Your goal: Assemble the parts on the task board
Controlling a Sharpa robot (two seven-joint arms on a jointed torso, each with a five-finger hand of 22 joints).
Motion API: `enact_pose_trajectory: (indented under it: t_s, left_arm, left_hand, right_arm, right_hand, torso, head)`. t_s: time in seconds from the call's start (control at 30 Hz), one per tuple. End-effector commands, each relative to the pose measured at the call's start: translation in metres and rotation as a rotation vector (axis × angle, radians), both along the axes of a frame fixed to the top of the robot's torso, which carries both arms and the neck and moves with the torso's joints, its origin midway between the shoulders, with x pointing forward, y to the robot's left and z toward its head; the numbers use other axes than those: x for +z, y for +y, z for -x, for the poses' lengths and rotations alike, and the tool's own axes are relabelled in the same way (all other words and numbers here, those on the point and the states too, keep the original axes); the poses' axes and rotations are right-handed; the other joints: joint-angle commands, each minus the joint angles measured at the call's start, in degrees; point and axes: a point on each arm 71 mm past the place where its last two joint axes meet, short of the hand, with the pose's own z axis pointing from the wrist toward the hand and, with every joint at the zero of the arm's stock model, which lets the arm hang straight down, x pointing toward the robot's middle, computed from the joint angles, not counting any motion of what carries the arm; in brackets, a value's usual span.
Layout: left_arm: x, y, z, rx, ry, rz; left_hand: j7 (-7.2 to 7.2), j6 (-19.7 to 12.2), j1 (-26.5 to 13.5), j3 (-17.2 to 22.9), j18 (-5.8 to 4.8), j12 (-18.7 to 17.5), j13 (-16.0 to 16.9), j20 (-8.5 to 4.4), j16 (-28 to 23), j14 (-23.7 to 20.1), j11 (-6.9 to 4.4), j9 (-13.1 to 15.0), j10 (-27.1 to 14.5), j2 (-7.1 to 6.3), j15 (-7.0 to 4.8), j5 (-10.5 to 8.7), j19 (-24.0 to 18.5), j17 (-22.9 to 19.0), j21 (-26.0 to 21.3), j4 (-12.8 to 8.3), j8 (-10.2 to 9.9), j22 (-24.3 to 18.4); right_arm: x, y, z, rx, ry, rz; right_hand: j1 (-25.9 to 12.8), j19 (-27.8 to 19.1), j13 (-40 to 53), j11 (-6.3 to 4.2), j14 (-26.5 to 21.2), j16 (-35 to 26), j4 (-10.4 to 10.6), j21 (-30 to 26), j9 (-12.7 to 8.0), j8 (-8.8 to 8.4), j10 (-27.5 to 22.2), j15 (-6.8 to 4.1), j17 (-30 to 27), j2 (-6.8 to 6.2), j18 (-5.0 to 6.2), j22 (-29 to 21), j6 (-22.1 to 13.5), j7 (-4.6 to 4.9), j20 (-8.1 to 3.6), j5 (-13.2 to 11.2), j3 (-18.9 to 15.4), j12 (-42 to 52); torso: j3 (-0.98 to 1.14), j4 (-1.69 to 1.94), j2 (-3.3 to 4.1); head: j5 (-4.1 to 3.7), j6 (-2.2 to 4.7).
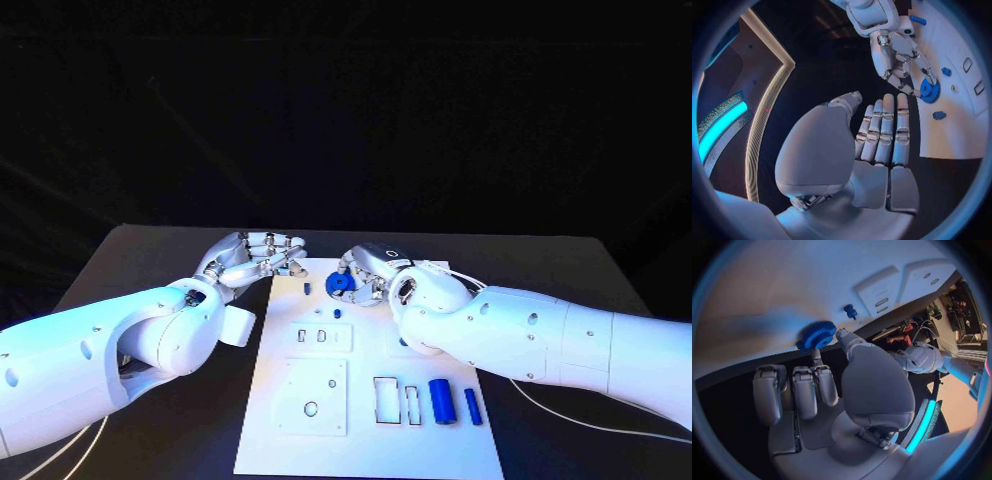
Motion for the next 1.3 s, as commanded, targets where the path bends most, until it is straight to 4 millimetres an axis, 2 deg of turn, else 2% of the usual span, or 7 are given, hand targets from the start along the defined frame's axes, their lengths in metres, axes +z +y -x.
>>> enact_pose_trajectory:
  t_s: [0.03,0.17,0.2,0.23,0.97,1.2,1.3]
  left_arm:
    - [0.001,-0.002,0.000,-0.016,-0.003,0.009]
    - [0.001,-0.002,0.000,-0.016,-0.002,0.008]
    - [0.001,-0.002,0.000,-0.016,-0.002,0.008]
    - [0.001,-0.002,0.000,-0.016,-0.002,0.008]
    - [0.002,0.000,0.001,-0.010,-0.003,0.006]
    - [0.001,0.002,0.001,-0.006,-0.003,0.005]
    - [0.001,0.003,0.000,-0.004,-0.003,0.004]
  left_hand:
    - [-0.12,-0.4,-0.5,0.3,0.46,-0.2,0.0,-0.06,0.2,-0.5,0.17,0.0,-0.2,-0.09,0.01,-0.26,-0.5,0.1,0.2,0.0,0.0,0.1]
    - [-0.12,-0.4,-0.5,0.3,0.46,-0.2,0.0,-0.06,0.2,-0.5,0.17,0.0,-0.2,-0.09,0.01,-0.26,-0.5,0.1,0.2,0.0,0.0,0.1]
    - [-0.12,-0.4,-0.5,0.3,0.46,-0.2,0.0,-0.06,0.2,-0.5,0.17,0.0,-0.2,-0.09,0.01,-0.26,-0.5,0.1,0.2,0.0,0.0,0.1]
    - [-0.12,-0.4,-0.5,0.3,0.46,-0.2,0.0,-0.06,0.2,-0.5,0.17,0.0,-0.2,-0.09,0.01,-0.26,-0.5,0.1,0.2,0.0,0.0,0.1]
    - [-0.10,-0.5,-0.5,0.3,0.45,-0.2,0.0,-0.02,0.2,-0.6,0.20,0.1,-0.3,-0.11,0.04,-0.27,-0.6,0.1,0.2,0.0,0.0,0.1]
    - [-0.08,-0.5,-0.5,0.3,0.46,-0.2,0.0,0.01,0.2,-0.8,0.21,0.1,-0.3,-0.13,0.06,-0.27,-0.7,0.1,0.2,0.0,0.0,0.1]
    - [-0.08,-0.5,-0.5,0.3,0.46,-0.2,0.0,0.01,0.2,-0.8,0.21,0.1,-0.3,-0.13,0.06,-0.27,-0.7,0.1,0.2,0.0,0.0,0.1]
  right_arm:
    - [-0.005,-0.002,0.000,0.007,0.038,0.024]
    - [-0.005,-0.004,-0.001,-0.003,0.039,0.025]
    - [-0.005,-0.005,-0.001,-0.005,0.038,0.025]
    - [-0.005,-0.005,-0.001,-0.006,0.038,0.025]
    - [-0.002,-0.020,0.007,-0.007,0.024,0.002]
    - [0.011,-0.041,0.013,-0.020,-0.013,-0.054]
    - [0.022,-0.059,0.015,-0.025,-0.010,-0.108]
  right_hand:
    - [0.0,2.6,8.6,0.14,5.9,0.2,0.5,0.0,0.1,-0.12,0.2,0.23,15.1,0.58,-0.73,10.4,0.5,-0.10,0.44,0.5,0.0,-0.1]
    - [0.0,2.6,8.6,0.11,5.9,0.2,0.7,0.0,0.1,-0.13,0.3,0.19,15.1,0.75,-0.74,10.4,0.6,-0.13,0.42,0.7,0.0,-0.1]
    - [0.0,4.1,8.7,0.07,5.7,0.1,0.8,1.9,0.1,-0.14,0.3,0.16,14.5,0.80,-1.33,12.4,0.6,-0.16,0.38,0.9,0.1,0.0]
    - [0.1,4.2,8.7,0.05,5.7,0.1,0.8,2.2,0.1,-0.15,0.4,0.14,14.4,0.81,-1.40,12.6,0.7,-0.18,0.37,1.1,0.2,0.0]
    - [0.3,4.8,9.2,-0.07,5.7,0.1,0.9,2.9,0.1,-0.04,0.8,0.04,14.4,0.73,-1.62,13.3,1.1,-0.31,0.28,1.5,0.4,0.4]
    - [0.9,5.0,9.4,-0.20,5.7,0.1,0.7,3.2,0.2,-0.01,1.1,-0.09,14.3,0.60,-1.72,13.7,1.4,-0.43,0.16,1.7,0.7,0.6]
    - [1.6,5.0,9.3,-0.19,5.7,0.0,0.4,3.1,0.1,-0.29,0.9,-0.12,14.1,0.43,-1.71,13.6,1.2,-0.39,0.10,1.6,1.2,0.4]
  torso:
    - [0.01,0.02,-0.01]
    - [0.00,0.05,-0.02]
    - [0.00,0.05,-0.02]
    - [0.01,0.05,-0.02]
    - [0.02,0.03,-0.03]
    - [0.07,-0.15,-0.12]
    - [0.14,-0.25,-0.16]
  head:
    - [-0.07,0.00]
    - [-0.10,-0.02]
    - [-0.10,-0.02]
    - [-0.10,-0.01]
    - [-0.03,-0.26]
    - [0.07,-0.15]
    - [0.03,0.09]
